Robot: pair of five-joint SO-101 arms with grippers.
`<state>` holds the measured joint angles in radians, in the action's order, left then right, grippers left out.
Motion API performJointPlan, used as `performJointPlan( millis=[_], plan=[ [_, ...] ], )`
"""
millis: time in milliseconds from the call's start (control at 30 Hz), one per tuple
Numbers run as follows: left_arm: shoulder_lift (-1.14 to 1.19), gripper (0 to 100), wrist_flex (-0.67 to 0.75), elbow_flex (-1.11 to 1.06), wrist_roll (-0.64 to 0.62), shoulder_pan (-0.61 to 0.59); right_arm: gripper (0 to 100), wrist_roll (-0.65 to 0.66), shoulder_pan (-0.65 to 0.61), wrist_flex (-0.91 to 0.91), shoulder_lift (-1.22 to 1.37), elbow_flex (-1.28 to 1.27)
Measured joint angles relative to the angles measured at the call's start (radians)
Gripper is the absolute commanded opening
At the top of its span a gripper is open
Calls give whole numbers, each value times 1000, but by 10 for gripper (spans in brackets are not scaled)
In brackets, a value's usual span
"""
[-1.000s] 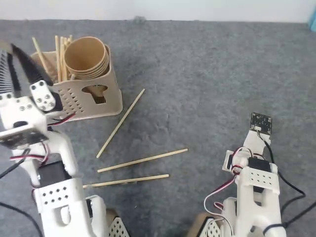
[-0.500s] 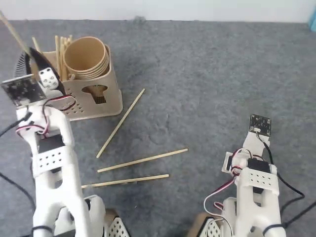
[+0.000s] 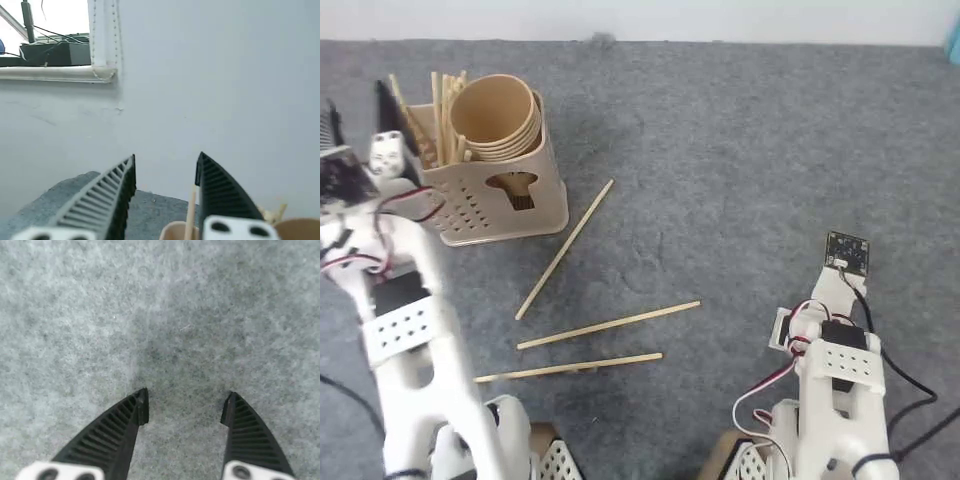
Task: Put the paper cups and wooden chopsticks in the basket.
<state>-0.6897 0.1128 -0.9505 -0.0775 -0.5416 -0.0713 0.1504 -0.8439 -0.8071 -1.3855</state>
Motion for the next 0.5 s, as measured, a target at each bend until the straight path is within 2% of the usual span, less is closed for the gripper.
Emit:
performJointPlan(
  millis=[100, 233, 367, 500],
  plan=[
    [-54, 176, -224, 103, 0, -15, 251, 0, 0, 0, 0, 0],
    [-100, 177, -611, 276, 0, 9, 251, 0, 0, 14, 0, -6],
    [-109, 176, -1002, 439, 11, 98, 251, 0, 0, 15, 0, -6],
    [-121, 174, -1297, 486, 144, 242, 251, 0, 0, 18, 0, -6]
  ],
)
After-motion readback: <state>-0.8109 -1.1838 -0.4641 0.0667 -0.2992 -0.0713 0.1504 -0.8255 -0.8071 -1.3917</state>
